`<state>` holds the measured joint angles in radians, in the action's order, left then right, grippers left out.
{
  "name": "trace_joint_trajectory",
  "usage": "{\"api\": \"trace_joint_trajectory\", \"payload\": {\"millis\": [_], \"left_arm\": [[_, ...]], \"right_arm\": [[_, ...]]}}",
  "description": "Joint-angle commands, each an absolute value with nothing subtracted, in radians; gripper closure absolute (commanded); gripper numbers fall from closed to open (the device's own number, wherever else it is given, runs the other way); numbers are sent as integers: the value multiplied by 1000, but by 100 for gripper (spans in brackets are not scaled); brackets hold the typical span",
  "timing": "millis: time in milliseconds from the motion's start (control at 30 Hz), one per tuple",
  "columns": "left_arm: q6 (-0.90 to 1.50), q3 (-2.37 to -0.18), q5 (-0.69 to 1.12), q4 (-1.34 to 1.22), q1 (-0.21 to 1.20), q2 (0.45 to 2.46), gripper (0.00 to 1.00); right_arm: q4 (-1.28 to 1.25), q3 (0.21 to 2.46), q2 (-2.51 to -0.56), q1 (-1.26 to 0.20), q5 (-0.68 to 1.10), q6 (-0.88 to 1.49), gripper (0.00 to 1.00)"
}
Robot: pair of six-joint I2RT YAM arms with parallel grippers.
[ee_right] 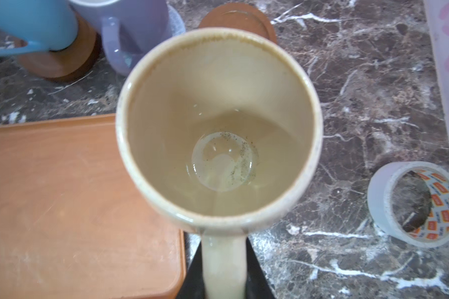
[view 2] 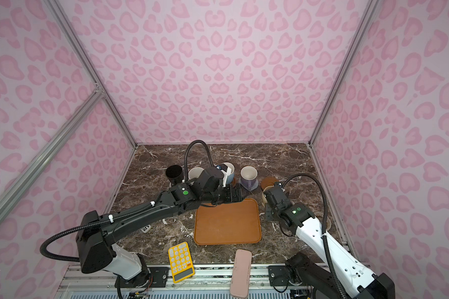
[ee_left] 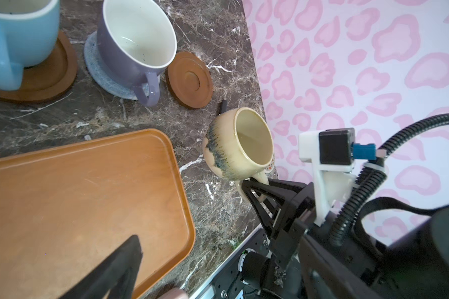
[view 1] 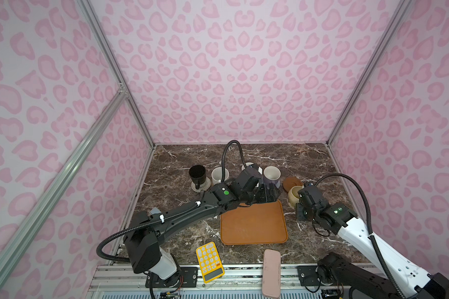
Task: Place cups on coasters
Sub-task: Place the cup on the coaster.
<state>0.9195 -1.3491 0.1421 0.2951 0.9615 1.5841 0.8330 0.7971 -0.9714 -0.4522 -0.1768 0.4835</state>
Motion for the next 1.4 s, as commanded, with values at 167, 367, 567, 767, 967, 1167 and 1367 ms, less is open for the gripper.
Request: {"api": "trace_joint_trajectory", "payload": {"millis": [167,367,567,767,967,1167,1367], "left_arm": [[887,-1501,199,298,914,1689,4],[822,-1613,149,387,898,1763,4],[825,-1683,176,376,888,1813,4],[834,-1716,183,376,875,1843,4],[846,-1709,189,374,870,1852,4],[822,-1687,155,390,870,1836,4],[817,-1663,151,388,870,1822,4]], "right_arm": [[639,858,-1073,-289,-86,371,100],[573,893,-1176,-205,-92,361,100],[536,956,-1302,-177,-59,315,100],[478,1005,-1403,-178,-48,279,100],[478,1050,-1494,-176,-67,235,100],[493,1096,-1565,-178,-81,201,100],[487,1115,-1604,-177,-97,195,100]]}}
